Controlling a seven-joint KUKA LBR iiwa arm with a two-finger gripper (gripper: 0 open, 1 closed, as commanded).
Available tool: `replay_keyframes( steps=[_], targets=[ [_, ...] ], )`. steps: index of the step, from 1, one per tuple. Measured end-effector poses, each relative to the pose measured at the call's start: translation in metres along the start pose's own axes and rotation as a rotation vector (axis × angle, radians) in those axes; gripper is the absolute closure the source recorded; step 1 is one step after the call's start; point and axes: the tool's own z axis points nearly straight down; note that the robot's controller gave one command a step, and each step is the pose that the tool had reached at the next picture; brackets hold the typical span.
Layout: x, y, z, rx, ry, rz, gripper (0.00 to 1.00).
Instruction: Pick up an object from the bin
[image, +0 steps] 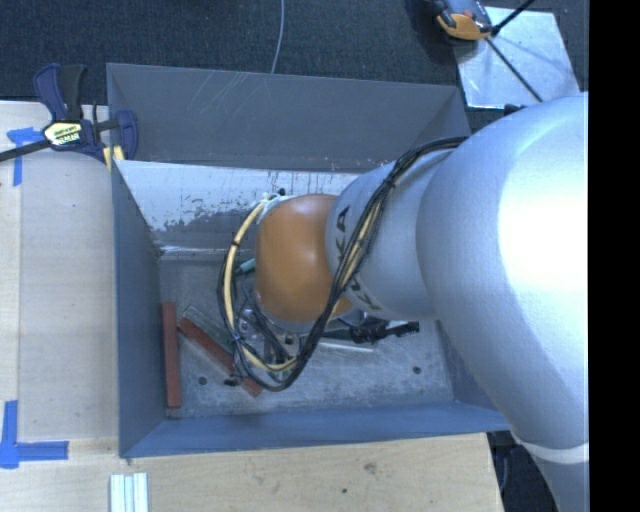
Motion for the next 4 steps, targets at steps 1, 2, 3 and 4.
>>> replay_keyframes(
  steps=[1,2,3,4],
  targets=[
    [0.003,0.024,-0.057,0.001,0.001,0.195,0.0],
    [0.004,0.024,-0.056,0.002,0.003,0.196,0.0],
    [-0.001,0.03,0.002,0.003,0.003,0.279,1.0],
    [-0.001,0.03,0.002,0.003,0.003,0.28,1.0]
  ],
)
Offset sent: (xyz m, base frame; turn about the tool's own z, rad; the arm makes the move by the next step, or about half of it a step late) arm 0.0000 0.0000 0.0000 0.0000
